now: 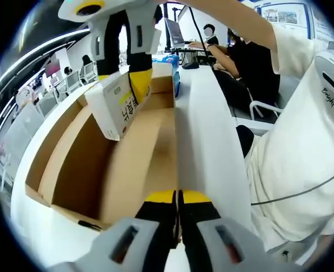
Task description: Operate the shoe box by opening the lid, removing the specified soft item, and placing it in the target area until the item is outside and the box remains undamaged.
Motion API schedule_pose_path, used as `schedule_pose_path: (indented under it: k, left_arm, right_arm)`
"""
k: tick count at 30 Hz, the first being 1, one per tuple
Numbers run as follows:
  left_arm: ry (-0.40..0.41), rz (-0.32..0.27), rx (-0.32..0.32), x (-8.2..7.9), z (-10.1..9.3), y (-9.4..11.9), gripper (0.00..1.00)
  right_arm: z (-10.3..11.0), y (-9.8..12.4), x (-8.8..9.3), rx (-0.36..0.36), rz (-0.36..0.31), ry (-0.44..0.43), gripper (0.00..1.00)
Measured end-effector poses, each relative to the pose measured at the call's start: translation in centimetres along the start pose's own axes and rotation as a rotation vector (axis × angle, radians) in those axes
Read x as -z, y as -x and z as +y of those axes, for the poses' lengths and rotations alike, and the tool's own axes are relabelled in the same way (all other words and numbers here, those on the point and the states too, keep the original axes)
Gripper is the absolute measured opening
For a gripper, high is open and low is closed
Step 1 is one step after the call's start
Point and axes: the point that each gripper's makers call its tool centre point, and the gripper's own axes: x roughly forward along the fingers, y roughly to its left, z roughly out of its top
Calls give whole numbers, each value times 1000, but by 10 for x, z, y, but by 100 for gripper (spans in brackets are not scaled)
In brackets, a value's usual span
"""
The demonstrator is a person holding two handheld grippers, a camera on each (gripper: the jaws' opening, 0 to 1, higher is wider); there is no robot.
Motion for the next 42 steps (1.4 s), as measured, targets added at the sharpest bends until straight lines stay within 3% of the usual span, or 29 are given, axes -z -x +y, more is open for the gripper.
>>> schedule_pose_path:
  k: [13, 24, 31, 37, 42]
  left_arm:
    - [-1, -1, 1, 0, 0, 0, 1]
    - [4, -3, 3, 0, 0, -1, 1]
    - [7, -4, 2, 0, -1, -1, 1]
    - [7, -1, 2, 0, -1, -1, 1]
    - [10, 1, 3, 0, -1, -1, 1]
  right_arm:
    - [16, 32, 37, 13, 0, -37, 21]
    - [39, 57, 52, 24, -51, -39, 21]
    - [69, 60, 75, 13, -7, -22, 21]
    - [100, 60, 96, -48, 30, 39, 21]
    - [99, 66, 104, -19, 50, 28, 21]
